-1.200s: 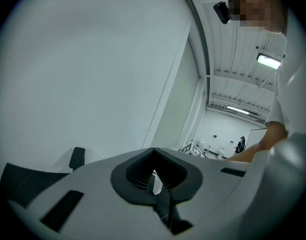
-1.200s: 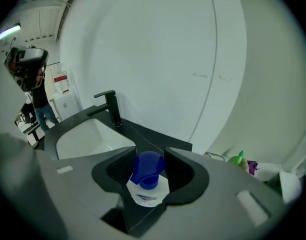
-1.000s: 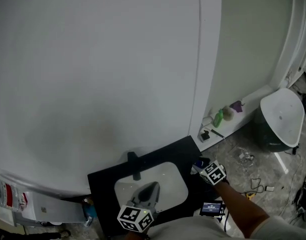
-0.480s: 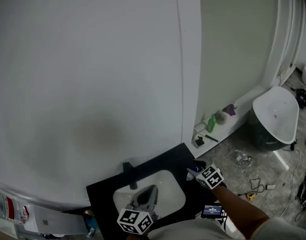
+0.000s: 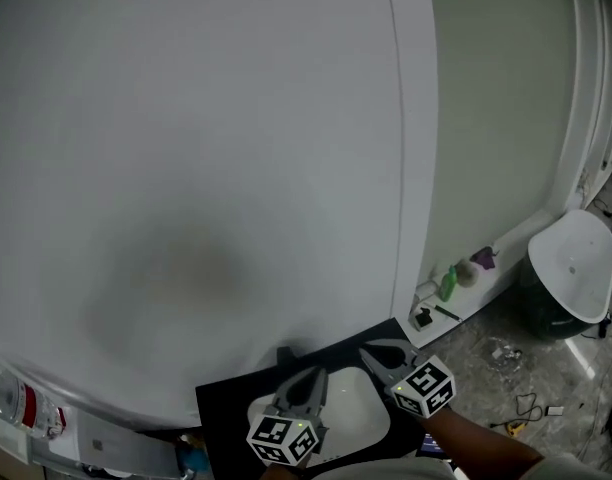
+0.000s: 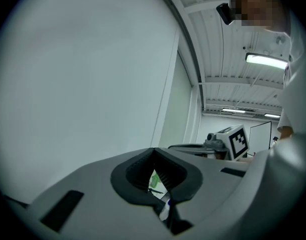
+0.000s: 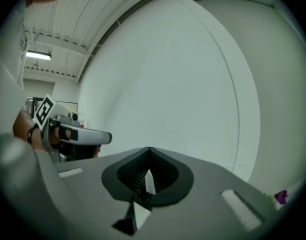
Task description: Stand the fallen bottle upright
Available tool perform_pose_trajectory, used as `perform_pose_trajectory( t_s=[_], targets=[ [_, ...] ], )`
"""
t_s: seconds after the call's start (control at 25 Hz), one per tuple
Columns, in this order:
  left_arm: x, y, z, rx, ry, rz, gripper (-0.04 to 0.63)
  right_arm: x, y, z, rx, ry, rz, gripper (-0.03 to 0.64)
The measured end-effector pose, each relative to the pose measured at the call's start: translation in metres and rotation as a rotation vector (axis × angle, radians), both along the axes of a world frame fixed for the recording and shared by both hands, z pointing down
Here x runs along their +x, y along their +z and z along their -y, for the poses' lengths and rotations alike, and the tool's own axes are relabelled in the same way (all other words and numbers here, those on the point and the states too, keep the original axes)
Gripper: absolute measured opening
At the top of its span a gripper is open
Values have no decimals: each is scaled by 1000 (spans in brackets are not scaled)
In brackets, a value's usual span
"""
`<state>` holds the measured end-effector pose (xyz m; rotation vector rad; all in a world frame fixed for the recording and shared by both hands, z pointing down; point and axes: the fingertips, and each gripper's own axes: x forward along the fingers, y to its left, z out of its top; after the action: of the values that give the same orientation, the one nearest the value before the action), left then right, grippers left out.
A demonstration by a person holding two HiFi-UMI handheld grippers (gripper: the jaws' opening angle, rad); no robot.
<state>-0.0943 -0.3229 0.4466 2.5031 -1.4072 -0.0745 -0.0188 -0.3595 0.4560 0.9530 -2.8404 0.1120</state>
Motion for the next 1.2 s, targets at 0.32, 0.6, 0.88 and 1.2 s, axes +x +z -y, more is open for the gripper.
perform_pose_trajectory(
  t_s=[0.32, 0.6, 0.88, 1.2],
  targets=[
    [-16, -36, 8, 67, -48, 24, 6, -50, -56, -23, 45, -57, 74, 2],
    [-25, -47, 2, 84, -55, 14, 6, -67, -69, -34, 60, -81, 79, 0],
    [-30, -50, -1, 89, -54, 14, 6, -71, -75, -39, 64, -84, 83, 2],
    [-36, -52, 1, 90, -47, 12, 6, -76, -79, -38, 65, -80, 86, 1]
  ],
)
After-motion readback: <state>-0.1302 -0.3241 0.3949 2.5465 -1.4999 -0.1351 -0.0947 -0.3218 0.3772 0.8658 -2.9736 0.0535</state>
